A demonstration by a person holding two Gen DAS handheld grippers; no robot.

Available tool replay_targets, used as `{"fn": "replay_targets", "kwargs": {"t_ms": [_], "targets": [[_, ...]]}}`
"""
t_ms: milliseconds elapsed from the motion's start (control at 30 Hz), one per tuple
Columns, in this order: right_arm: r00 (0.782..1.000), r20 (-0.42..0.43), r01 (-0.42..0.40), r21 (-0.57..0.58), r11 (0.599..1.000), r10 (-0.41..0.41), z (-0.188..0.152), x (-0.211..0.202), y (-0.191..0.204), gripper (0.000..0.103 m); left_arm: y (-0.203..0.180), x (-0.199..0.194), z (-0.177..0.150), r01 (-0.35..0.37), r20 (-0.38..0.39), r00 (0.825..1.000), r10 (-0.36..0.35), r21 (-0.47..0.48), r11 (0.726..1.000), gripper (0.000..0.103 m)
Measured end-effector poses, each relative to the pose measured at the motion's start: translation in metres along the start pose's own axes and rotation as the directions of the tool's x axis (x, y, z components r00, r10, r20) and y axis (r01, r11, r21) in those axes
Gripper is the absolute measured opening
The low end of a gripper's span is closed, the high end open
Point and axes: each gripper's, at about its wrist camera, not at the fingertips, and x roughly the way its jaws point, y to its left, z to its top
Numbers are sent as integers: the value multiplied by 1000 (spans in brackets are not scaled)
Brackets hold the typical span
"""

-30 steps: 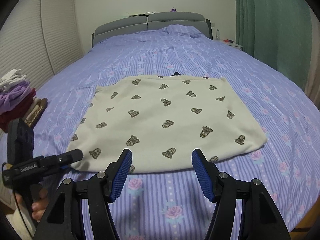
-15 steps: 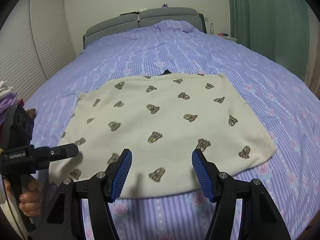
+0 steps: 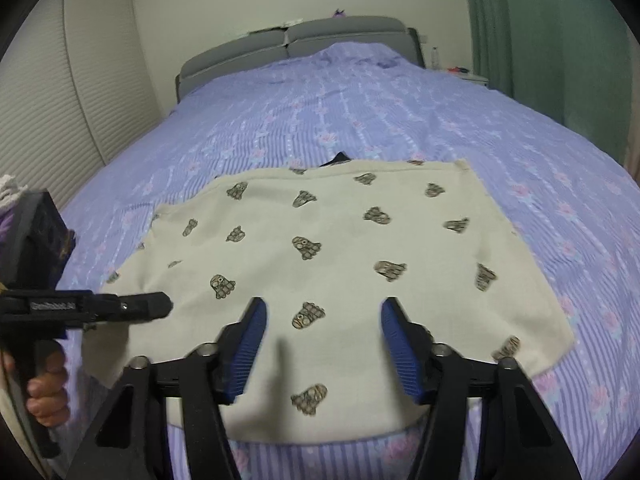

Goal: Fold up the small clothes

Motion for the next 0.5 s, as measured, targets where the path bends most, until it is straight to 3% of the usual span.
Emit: {"fn": "replay_targets", "kwargs": {"t_ms": [100, 200, 500], "targets": [[998, -46, -53, -15, 999, 52, 5, 17, 2, 23, -20, -7, 4, -85, 13, 996, 85, 59, 995, 16], [992, -88, -93, -8, 996, 92, 6, 31, -1, 16, -43, -11, 12, -148, 12, 989, 147, 114, 982, 16], [957, -153, -235, 84, 968, 246, 14, 48, -28, 14, -111, 13, 35, -205, 4, 978, 209, 227, 952, 15]]}}
